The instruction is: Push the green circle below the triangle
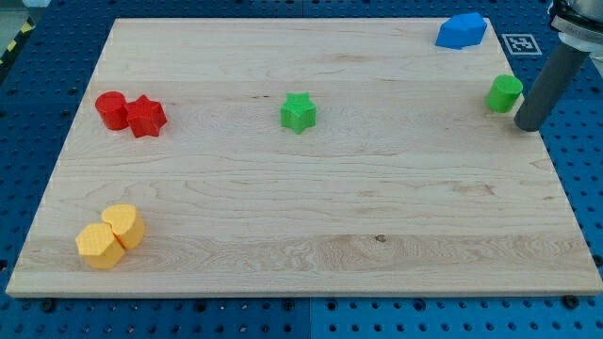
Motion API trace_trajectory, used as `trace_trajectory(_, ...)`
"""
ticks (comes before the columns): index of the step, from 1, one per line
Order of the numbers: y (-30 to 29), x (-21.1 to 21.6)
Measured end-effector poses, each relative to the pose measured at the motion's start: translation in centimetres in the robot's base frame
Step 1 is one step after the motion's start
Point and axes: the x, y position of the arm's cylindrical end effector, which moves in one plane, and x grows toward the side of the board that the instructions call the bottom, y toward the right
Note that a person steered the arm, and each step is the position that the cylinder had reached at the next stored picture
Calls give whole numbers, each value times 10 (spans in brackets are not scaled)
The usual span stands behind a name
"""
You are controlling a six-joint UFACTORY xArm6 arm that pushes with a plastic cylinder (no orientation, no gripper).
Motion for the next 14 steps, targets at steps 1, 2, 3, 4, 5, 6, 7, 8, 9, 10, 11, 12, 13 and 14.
trace_trajectory(1,0,-20)
trace_trajectory(2,-1,-39)
trace_trajectory(3,-5,-51)
trace_trajectory(4,-24,-64)
trace_trajectory(5,-47,-68)
trace_trajectory(6,-60,-70)
trace_trajectory(7,-61,-78)
trace_trajectory(8,-61,-89)
trace_trajectory(9,-61,-104)
trace_trajectory(10,-56,-110)
trace_trajectory(11,-56,-83)
trace_trajectory(12,-82,-49)
trace_trajectory(13,-148,-81)
trace_trajectory(14,-241,-90)
